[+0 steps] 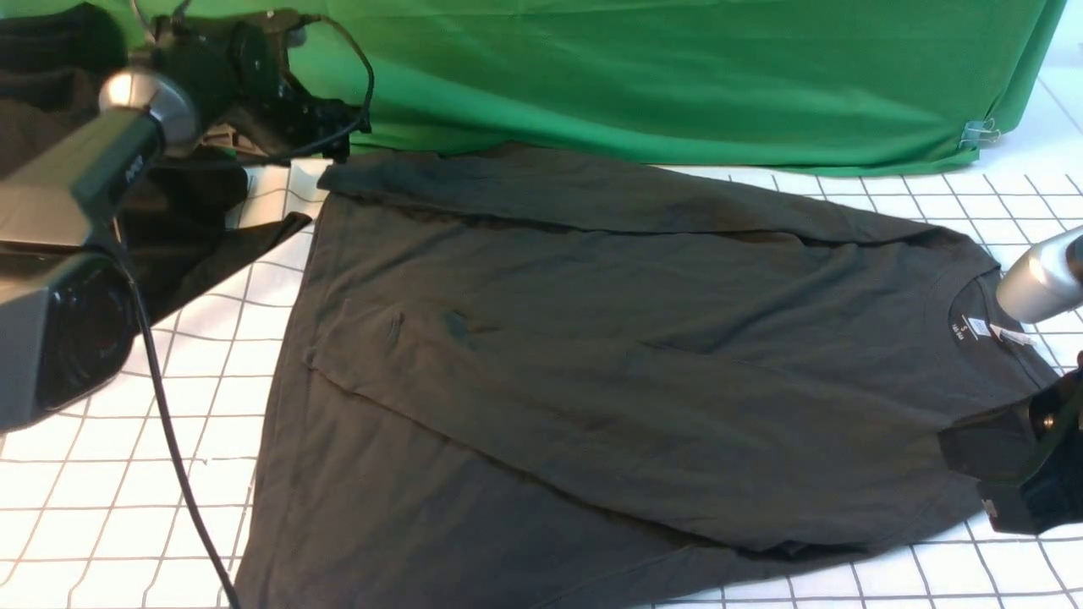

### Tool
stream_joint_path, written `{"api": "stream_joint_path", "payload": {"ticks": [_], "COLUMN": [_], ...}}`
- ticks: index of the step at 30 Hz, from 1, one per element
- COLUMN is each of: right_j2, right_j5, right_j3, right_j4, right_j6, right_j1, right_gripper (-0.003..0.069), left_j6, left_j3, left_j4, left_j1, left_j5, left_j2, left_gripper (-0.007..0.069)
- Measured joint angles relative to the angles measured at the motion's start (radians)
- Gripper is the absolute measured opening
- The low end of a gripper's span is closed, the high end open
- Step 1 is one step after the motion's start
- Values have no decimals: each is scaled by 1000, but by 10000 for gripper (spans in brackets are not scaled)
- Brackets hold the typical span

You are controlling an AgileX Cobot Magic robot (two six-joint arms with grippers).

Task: Fold a long-sleeved shirt over a white checkered tablecloth.
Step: 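Grab the top left corner of the dark shirt with the left gripper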

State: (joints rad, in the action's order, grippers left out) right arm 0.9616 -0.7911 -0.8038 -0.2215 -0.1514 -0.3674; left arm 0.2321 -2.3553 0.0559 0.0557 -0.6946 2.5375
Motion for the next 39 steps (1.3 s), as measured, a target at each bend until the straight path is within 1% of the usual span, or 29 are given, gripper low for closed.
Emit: {"api": "stream_joint_path", "payload": {"ticks": [1,2,5,10,14,16,19,21,22,24,25,26,30,36,39], "right_j2": [0,0,0,0,0,0,0,0,0,0,0,0,0,0,0], "right_j5": [-1,-6,-6,-7,-7,-7,-10,-11,-11,-12,-12,-12,-12,-13,-13], "right_j3": [0,0,0,1,1,1,1,1,1,1,1,1,1,1,1], "right_j4": [0,0,0,0,0,0,0,0,0,0,0,0,0,0,0], "right_j6": [0,0,0,1,2,2,2,2,2,2,2,2,2,2,2], "right_j1": [0,0,0,0,0,0,0,0,0,0,0,0,0,0,0], "right_gripper": [71,71,71,74,74,74,74,74,74,74,74,74,78,83,83], "left_j6": [0,-8,-34,-46,-44,-44,-44,-44,-44,-46,-52,-54,-59,-85,-99], "left_j3": [0,0,0,0,0,0,-1,-1,-1,-1,-1,-1,-1,-1,-1], "left_j4": [-3,-44,-90,-110,-113,-118,-121,-117,-117,-112,-105,-96,-77,-65,-65], "left_j1": [0,0,1,1,-3,-6,-7,-7,-7,-7,-7,-7,-7,-7,-7], "left_j5": [1,8,20,29,30,33,36,37,38,39,38,35,24,20,15], "left_j2": [3,12,20,32,48,55,55,53,53,47,40,30,-12,-45,-44], "left_gripper": [453,453,453,442,414,388,323,247,238,150,82,42,22,22,34]}}
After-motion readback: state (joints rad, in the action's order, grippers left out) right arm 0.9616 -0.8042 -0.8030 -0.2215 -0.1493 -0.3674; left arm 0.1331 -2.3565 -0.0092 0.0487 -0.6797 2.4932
